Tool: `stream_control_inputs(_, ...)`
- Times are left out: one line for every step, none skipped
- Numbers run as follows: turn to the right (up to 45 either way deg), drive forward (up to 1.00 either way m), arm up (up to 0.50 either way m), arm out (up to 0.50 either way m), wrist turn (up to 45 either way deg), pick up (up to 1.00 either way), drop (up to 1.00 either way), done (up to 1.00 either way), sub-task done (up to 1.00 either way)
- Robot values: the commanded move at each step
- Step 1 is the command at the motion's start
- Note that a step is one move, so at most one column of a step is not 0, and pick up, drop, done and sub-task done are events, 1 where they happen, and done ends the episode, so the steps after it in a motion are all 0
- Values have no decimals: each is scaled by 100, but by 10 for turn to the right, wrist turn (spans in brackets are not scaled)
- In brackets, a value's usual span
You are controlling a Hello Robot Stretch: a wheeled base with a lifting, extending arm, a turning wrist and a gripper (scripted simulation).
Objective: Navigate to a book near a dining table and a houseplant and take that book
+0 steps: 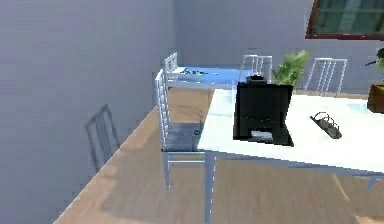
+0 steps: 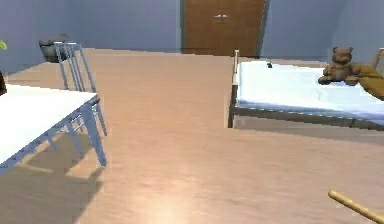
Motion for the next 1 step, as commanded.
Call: stream_control_inputs(0,20,0,0,0,0,0,0,0)
